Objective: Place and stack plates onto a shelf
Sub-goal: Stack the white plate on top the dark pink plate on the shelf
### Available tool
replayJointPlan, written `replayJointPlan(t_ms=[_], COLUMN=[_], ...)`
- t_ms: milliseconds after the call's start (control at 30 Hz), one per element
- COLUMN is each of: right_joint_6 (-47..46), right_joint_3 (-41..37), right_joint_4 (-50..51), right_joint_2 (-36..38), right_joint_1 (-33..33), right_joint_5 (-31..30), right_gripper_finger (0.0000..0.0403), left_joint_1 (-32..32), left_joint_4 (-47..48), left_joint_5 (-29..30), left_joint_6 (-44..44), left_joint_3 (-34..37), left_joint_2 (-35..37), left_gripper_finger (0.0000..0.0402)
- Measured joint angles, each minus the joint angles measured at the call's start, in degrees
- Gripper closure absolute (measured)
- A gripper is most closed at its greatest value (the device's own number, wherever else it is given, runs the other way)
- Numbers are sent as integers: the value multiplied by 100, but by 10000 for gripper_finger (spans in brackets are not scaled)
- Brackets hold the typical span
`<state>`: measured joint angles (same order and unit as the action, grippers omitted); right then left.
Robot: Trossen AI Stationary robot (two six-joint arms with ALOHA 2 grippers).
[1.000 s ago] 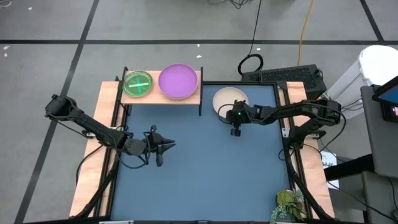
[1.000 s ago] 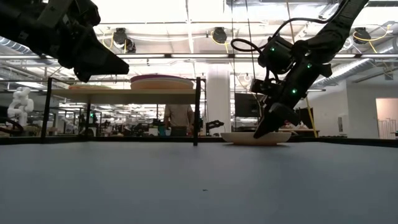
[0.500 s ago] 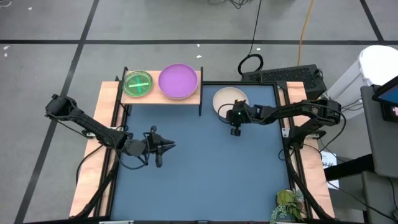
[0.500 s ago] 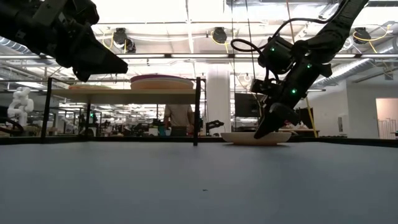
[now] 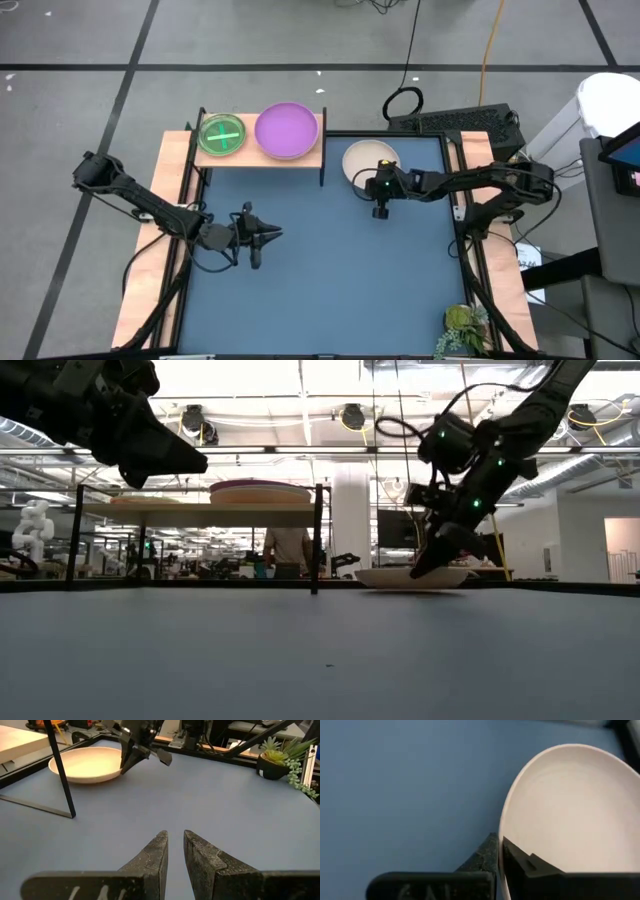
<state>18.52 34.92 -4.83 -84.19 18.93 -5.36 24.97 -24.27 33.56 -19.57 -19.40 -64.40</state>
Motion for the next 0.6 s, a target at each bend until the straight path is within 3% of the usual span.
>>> replayJointPlan(t_ms=[300, 467, 600], right_joint_6=[-337, -524, -468], right_joint_3=[378, 1039, 1740], right_joint_4=[914, 2045, 2655], right_joint_2=[917, 1184, 1144], right_joint_1=[-358, -608, -708], right_joint_5=[-643, -1247, -1290], right_gripper_finger=[402, 402, 402], left_joint_1=[-2, -2, -2], left_joint_4=[17, 20, 20], left_joint_5=[0, 0, 0], left_joint_6=[50, 105, 86], left_joint_3=[-2, -2, -2], left_joint_2=[0, 1, 2], left_gripper_finger=[334, 334, 334])
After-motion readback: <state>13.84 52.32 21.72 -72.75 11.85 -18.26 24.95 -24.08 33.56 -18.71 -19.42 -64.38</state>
